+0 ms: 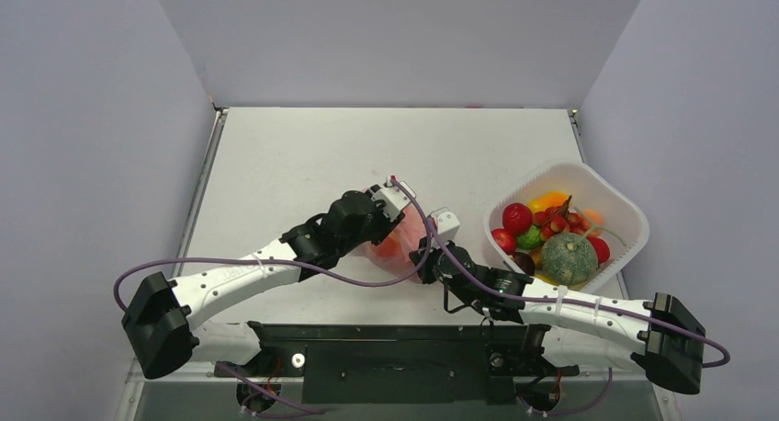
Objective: Take the fake fruits out of the plastic bag
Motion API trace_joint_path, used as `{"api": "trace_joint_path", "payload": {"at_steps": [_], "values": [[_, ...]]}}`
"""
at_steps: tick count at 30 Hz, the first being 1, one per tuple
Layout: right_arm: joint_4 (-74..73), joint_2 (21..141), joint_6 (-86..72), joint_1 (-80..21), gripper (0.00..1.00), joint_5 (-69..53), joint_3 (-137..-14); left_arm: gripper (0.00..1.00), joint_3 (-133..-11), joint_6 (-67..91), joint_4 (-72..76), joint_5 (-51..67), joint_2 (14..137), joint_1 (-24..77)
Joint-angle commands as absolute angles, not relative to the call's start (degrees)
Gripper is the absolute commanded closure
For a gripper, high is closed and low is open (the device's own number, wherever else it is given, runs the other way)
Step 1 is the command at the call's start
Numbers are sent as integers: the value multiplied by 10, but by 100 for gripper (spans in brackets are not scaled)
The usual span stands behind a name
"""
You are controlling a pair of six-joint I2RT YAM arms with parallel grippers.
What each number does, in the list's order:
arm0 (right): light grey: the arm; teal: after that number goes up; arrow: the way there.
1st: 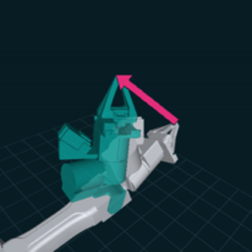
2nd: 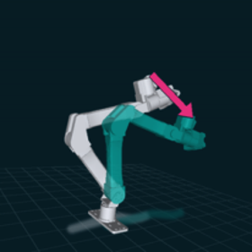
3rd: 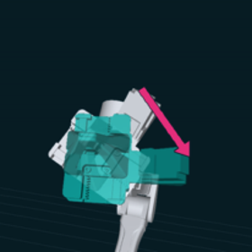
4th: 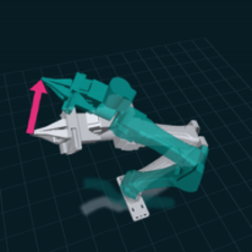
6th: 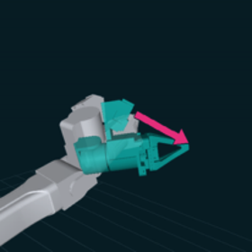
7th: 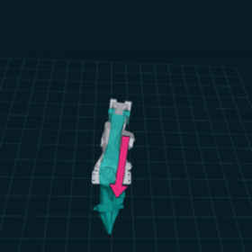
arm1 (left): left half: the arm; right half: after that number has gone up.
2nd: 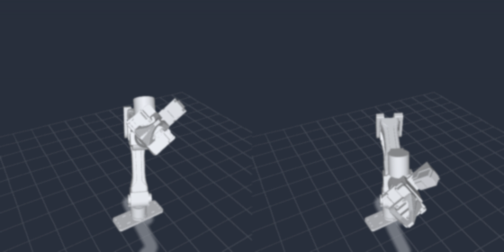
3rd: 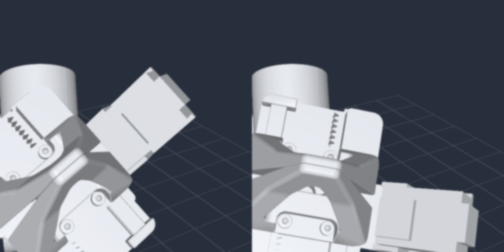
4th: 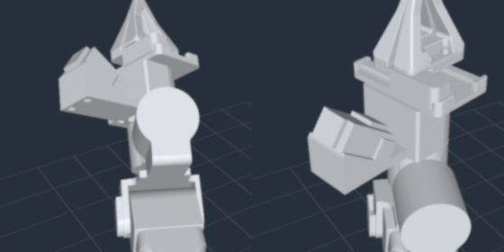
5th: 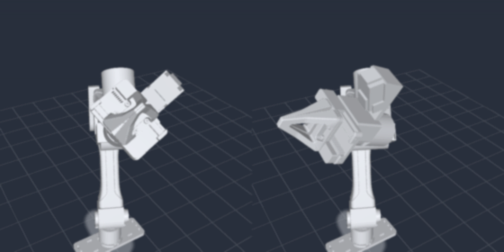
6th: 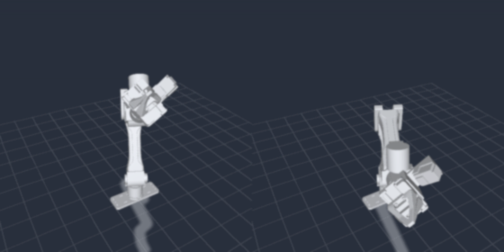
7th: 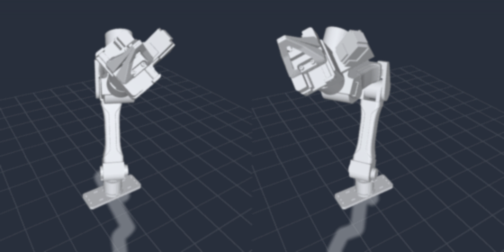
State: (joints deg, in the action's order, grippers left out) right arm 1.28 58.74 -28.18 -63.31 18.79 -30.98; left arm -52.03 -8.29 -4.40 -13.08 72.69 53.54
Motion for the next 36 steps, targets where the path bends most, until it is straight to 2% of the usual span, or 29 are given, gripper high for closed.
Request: {"api": "trace_joint_path", "payload": {"at_steps": [1, 4, 6, 12, 17, 20, 29, 36], "values": [[25, 584, -279, -640, 100, 200, -341, 69, -556, -93, -51, -129, 734, 539], [22, 587, -277, -640, 100, 201, -346, 93, -558, -90, -51, -145, 733, 539], [20, 589, -277, -639, 100, 202, -347, 100, -556, -89, -48, -162, 729, 539], [13, 589, -276, -640, 100, 208, -347, 100, -547, -87, -25, -252, 715, 539], [7, 577, -279, -640, 100, 228, -337, 100, -534, -98, 25, -437, 706, 535], [5, 542, -292, -641, 100, 282, -323, 100, -520, -107, 68, -547, 694, 523], [6, 430, -352, -636, 100, 372, -248, 100, -492, -76, 106, -574, 613, 469], [2, 432, -347, -635, 100, 361, -245, 100, -480, -48, 94, -491, 570, 437]]}}
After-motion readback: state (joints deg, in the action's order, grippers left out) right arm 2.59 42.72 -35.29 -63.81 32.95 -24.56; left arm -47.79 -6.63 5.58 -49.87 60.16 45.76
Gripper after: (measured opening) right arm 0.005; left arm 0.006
